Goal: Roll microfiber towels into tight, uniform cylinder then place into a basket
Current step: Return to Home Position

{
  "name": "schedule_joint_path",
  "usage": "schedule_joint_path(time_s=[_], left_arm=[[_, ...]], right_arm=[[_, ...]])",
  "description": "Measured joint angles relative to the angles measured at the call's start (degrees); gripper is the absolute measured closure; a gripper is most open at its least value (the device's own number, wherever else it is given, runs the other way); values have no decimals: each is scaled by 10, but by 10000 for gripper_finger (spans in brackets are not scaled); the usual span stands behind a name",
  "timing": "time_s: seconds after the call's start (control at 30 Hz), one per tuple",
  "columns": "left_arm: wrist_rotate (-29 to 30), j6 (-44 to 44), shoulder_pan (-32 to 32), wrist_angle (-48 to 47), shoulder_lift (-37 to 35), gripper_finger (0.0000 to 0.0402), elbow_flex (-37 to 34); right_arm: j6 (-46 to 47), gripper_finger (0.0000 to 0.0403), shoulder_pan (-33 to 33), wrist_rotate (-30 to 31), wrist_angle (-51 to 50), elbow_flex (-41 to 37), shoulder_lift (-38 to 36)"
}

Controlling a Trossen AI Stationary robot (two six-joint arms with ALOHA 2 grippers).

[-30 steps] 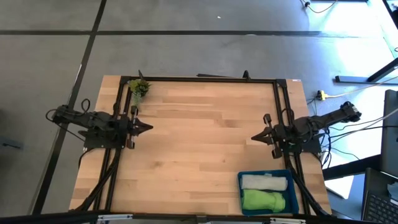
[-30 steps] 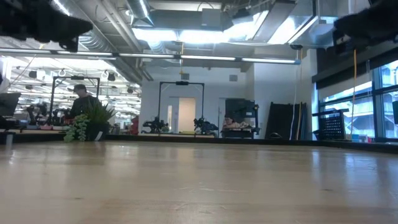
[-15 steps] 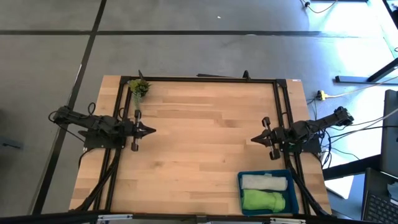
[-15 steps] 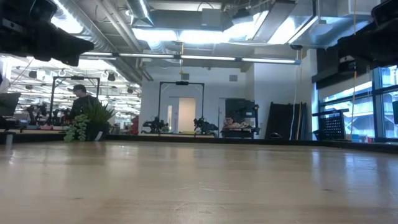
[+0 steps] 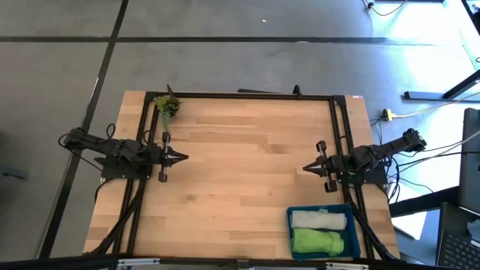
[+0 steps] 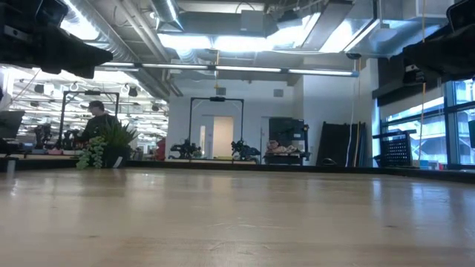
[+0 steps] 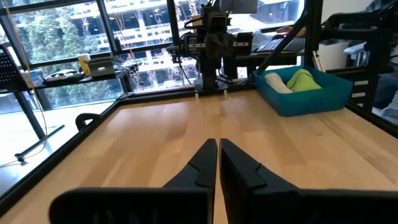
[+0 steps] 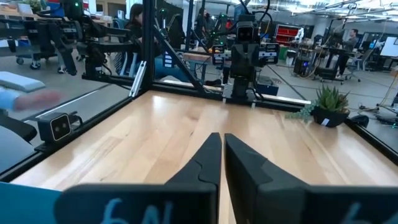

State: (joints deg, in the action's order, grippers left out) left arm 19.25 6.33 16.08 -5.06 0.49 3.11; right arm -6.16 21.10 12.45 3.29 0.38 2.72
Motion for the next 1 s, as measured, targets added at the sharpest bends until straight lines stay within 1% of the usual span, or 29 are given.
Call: schedule_joint_path(time_s=[0.2,0.67,1.0], left_arm=[[0,0,0,0,0,401,0],[0,-1,0,0,0,380,0],[0,-1,0,0,0,394,0]], right_arm=[[-1,380,0,0,0,0,0],[-2,379,0,0,0,0,0],[-1,379,0,0,0,0,0]])
